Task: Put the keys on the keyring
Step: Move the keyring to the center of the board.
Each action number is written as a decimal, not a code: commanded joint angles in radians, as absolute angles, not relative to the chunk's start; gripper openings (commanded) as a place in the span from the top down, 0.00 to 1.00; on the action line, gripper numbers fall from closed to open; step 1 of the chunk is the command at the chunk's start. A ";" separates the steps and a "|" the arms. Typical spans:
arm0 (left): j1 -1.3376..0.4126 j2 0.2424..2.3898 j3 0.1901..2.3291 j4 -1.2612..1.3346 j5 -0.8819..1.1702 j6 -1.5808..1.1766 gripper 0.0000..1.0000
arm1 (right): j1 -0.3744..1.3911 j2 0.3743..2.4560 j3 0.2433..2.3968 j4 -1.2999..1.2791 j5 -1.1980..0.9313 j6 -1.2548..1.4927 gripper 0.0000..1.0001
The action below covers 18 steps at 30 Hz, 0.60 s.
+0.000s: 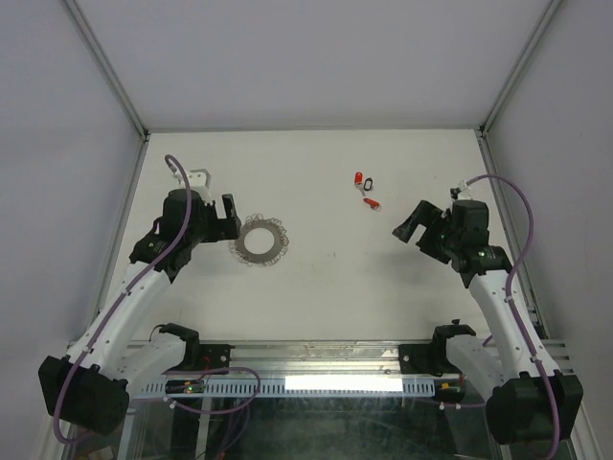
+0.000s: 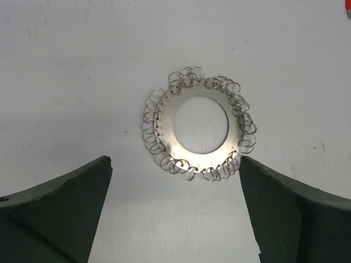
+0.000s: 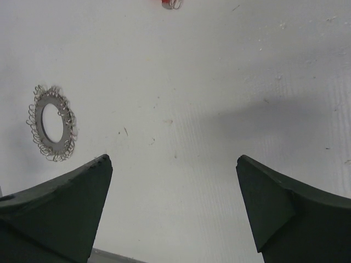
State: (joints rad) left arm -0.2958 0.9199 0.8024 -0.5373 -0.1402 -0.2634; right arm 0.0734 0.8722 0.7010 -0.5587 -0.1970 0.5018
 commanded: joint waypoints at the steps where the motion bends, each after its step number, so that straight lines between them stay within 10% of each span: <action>1: -0.317 0.986 0.868 -0.470 -0.017 -0.208 0.01 | 0.069 0.878 0.743 -0.550 -0.286 0.459 0.02; 18: -0.584 1.340 0.929 -0.399 -0.031 -0.192 0.03 | 0.069 0.879 0.686 -0.521 -0.398 0.454 0.07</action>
State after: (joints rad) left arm -0.5571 1.2980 0.8898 -0.4492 -0.0315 -0.2134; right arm 0.0734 0.9005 0.6979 -0.5644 -0.3481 0.4686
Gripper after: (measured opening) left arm 0.970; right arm 0.933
